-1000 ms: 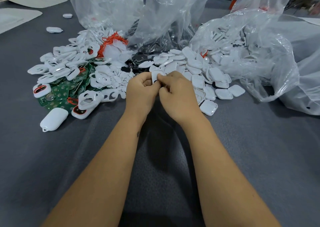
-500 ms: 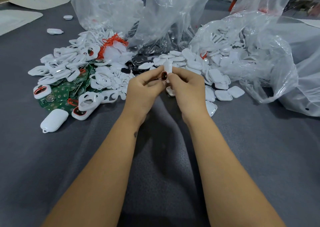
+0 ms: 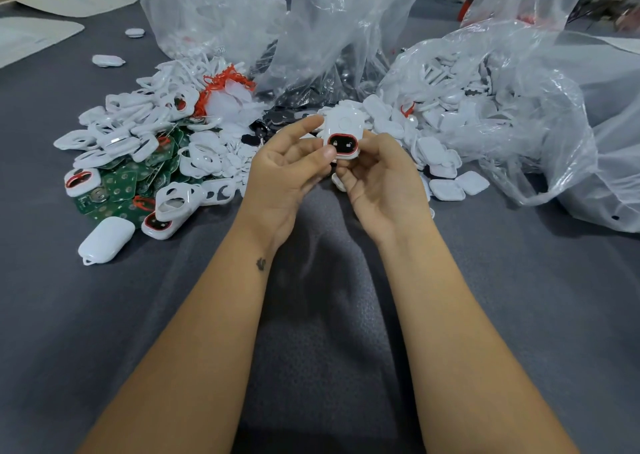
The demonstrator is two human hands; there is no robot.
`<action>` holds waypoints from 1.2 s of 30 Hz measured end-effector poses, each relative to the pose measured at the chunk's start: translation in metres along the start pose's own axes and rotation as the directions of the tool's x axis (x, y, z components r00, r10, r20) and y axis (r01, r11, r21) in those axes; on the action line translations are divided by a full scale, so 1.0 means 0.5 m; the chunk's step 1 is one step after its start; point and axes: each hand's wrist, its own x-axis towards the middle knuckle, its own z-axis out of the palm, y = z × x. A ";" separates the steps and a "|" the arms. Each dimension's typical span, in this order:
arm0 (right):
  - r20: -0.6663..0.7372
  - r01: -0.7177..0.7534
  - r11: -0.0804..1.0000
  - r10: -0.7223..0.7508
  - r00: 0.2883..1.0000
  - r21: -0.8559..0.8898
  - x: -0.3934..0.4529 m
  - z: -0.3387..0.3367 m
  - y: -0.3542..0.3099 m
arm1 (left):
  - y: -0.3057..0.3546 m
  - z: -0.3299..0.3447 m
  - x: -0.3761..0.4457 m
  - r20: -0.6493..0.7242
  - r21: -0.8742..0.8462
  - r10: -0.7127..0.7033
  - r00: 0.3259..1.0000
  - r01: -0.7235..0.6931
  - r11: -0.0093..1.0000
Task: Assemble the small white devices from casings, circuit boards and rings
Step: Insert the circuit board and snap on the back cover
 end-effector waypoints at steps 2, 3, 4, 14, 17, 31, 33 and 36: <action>0.019 0.000 0.999 0.000 1.000 0.033 -0.001 0.002 -0.001 | 0.001 -0.001 -0.001 0.009 -0.019 -0.013 1.000 0.013 1.000; 0.030 -0.002 0.999 0.000 1.000 0.047 -0.002 0.002 -0.001 | 0.001 -0.002 -0.001 0.016 -0.033 -0.017 1.000 0.017 0.999; 0.047 -0.005 0.998 0.002 0.999 0.062 -0.003 0.003 -0.001 | 0.002 -0.002 -0.001 0.024 -0.052 -0.021 0.999 0.022 0.998; 0.217 -0.127 0.983 0.097 0.971 0.129 -0.010 -0.004 -0.002 | 0.013 -0.007 -0.008 0.161 -0.060 -0.096 0.982 0.106 0.993; 0.243 -0.154 0.983 0.126 0.962 0.099 -0.010 -0.009 -0.005 | 0.014 -0.014 -0.007 0.247 -0.047 -0.100 0.964 0.115 0.992; 0.086 0.091 0.919 -0.062 0.994 -0.383 0.003 -0.008 0.015 | 0.000 -0.003 -0.001 -0.087 0.165 0.031 0.996 -0.016 0.986; 0.071 0.100 0.904 -0.078 0.994 -0.416 0.003 -0.006 0.018 | -0.002 -0.005 0.001 -0.122 0.197 0.055 0.991 -0.030 0.980; 0.035 0.088 0.893 -0.081 0.996 -0.441 0.005 -0.008 0.018 | -0.003 -0.005 0.002 -0.138 0.214 0.056 0.989 -0.026 0.977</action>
